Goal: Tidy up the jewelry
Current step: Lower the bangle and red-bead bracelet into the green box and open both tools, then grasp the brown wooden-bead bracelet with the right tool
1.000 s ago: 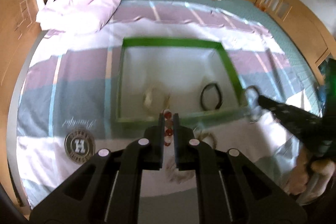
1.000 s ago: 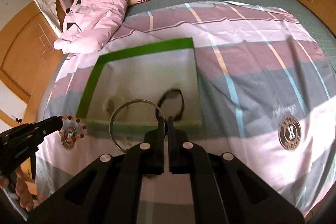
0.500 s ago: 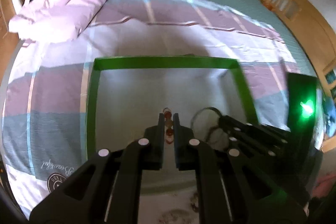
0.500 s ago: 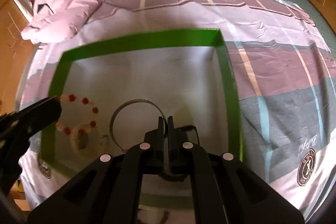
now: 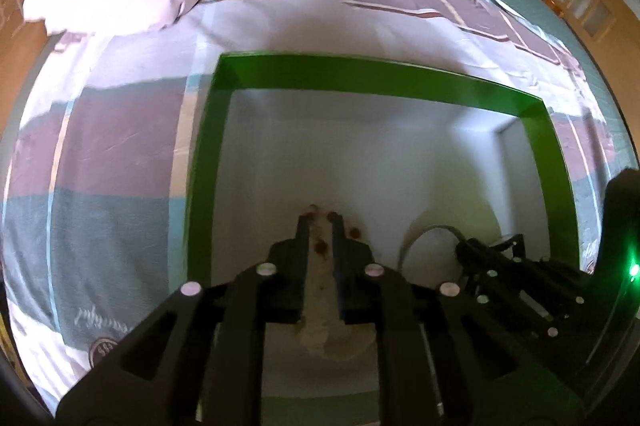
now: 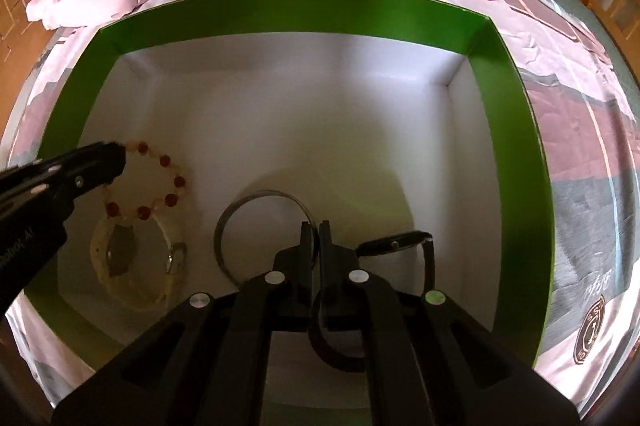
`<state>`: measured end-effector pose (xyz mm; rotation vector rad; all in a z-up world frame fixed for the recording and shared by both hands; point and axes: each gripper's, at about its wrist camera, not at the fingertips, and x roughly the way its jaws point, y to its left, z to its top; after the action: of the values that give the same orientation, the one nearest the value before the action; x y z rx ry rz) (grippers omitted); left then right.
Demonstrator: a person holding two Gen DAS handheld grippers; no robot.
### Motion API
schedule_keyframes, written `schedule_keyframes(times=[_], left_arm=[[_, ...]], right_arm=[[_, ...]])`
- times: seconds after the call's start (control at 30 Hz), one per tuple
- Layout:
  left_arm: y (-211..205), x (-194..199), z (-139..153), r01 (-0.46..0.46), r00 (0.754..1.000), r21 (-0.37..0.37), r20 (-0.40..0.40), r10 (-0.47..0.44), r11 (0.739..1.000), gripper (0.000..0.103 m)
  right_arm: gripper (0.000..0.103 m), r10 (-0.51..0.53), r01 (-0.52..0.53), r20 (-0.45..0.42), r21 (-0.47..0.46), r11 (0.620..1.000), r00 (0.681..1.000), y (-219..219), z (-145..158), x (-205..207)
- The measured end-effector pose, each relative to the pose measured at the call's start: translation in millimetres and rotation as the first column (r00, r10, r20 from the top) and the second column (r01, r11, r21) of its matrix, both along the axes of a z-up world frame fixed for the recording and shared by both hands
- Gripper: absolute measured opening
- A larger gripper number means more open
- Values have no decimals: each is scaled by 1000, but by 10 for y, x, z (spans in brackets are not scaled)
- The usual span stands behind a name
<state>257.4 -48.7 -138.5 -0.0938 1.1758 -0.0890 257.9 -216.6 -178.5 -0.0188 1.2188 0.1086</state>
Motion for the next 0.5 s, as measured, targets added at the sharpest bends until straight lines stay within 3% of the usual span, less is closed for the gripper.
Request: schedule_keyframes(times=[0.03,0.07,0.1,0.17,0.2,0.27,0.33,0.5], left_arm=[[27,-11,8,-9,1000,-12,0,9,1000,25],[61,-36,37,-23,1000,-19,6,23,1000,43],[81,-69,75,-36,999,-25,16,36,999,52],[129,-144,170,-54,998,-54,35,55,997,57],[153,-192,231,-50,998,-92,39,54,995,69],[199,-325,385,-50,996,-148,64,60,988,85],[220,-471,522,-45,993,-149,103,61,988,87],[235,-974,765,5,985,-115,172,15,993,98]], right_arm=[[5,-14,14,-3,12,1000,1000,-31,5,-1],[8,-23,23,-9,40,999,1000,-64,16,-6],[16,-29,29,-13,62,998,1000,-88,23,-6],[20,-37,40,-27,111,993,999,-172,60,-19],[21,-42,45,-28,120,992,999,-213,90,-43],[32,-28,28,-5,145,989,1000,-308,223,-149],[61,-20,16,26,149,989,999,-426,347,-268],[69,-6,-6,86,140,990,996,-595,591,-805]])
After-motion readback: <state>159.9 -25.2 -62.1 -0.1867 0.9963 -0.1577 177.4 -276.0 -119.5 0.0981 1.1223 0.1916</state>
